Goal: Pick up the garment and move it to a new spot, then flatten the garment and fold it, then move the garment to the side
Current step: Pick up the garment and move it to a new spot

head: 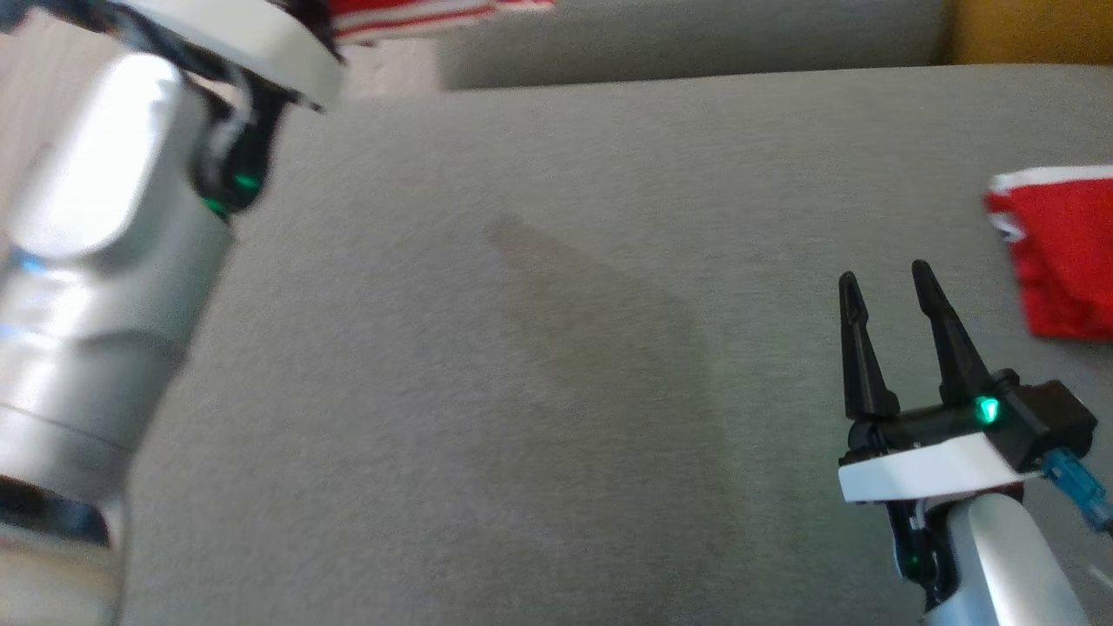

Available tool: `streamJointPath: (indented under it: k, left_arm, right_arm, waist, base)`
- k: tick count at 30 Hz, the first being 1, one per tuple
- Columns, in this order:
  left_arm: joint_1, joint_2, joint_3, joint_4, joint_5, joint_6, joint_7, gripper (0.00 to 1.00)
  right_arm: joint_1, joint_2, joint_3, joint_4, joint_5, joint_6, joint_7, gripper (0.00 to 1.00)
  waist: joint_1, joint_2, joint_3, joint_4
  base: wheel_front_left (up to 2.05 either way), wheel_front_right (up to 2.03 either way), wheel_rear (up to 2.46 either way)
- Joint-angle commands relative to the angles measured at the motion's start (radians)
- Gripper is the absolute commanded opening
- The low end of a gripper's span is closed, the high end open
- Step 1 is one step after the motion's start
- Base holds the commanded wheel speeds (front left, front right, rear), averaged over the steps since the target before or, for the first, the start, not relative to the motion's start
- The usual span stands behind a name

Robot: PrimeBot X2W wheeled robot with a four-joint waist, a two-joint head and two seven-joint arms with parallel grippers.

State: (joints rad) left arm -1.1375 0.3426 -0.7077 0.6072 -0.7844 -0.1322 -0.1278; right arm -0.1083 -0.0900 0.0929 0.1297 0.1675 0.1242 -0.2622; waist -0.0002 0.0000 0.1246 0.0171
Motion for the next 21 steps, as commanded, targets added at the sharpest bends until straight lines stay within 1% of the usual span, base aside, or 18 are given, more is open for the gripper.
streamJointPath:
  k: [1,3,4,9,12,16,17,18,21]
  left_arm:
    - [-0.014,0.008,0.023,-0.047,-0.017,0.002,0.012,0.0]
    - [0.027,-0.011,0.011,-0.077,-0.038,0.003,0.022,0.0]
    - [0.076,-0.023,-0.012,-0.098,-0.038,0.006,0.023,0.0]
    - [0.208,-0.054,-0.064,-0.112,-0.005,0.036,-0.048,0.0]
    - [0.281,-0.075,-0.095,-0.085,0.026,0.051,-0.093,0.0]
    - [0.378,-0.113,-0.122,0.01,0.077,0.08,-0.127,0.0]
    - [0.401,-0.125,-0.123,0.04,0.084,0.082,-0.13,0.12]
    - [0.42,-0.133,-0.119,0.069,0.098,0.089,-0.132,1.0]
    - [0.471,-0.155,-0.069,0.08,0.163,0.121,-0.133,1.0]
  right_arm:
    - [-0.007,0.006,0.024,-0.035,0.007,0.007,0.0,1.0]
    - [0.003,0.012,0.021,-0.039,0.01,0.007,0.0,1.0]
    - [0.011,0.017,0.023,-0.042,0.012,0.007,0.0,1.0]
    - [0.021,0.026,0.038,-0.043,0.015,0.007,0.0,1.0]
    - [0.013,0.03,0.049,-0.043,0.017,0.007,0.0,1.0]
    - [0.0,0.035,0.055,-0.036,0.027,0.007,0.0,1.0]
    - [-0.002,0.036,0.058,-0.033,0.029,0.007,0.0,1.0]
    - [-0.005,0.037,0.061,-0.029,0.032,0.007,0.0,1.0]
    - [-0.008,0.038,0.071,-0.019,0.038,0.007,0.0,1.0]
  waist:
    - [0.0002,0.0,-0.082,-0.11]
    - [0.0002,0.0,-0.083,-0.143]
    - [0.0002,0.0,-0.081,-0.175]
    - [0.0002,0.0,-0.043,-0.243]
    - [0.0002,0.0,-0.004,-0.273]
    - [0.0002,0.0,0.041,-0.296]
    - [0.0002,0.0,0.05,-0.296]
    - [0.0002,0.0,0.055,-0.296]
    - [0.0002,0.0,0.063,-0.282]
  base:
    - [0.0,0.0,0.0]
    - [0.0,0.0,0.0]
    - [0.0,0.0,0.0]
    - [0.0,0.0,0.0]
    - [0.0,0.0,0.0]
    - [0.0,0.0,0.0]
    - [0.0,0.0,0.0]
    - [0.0,0.0,0.0]
    - [0.0,0.0,0.0]
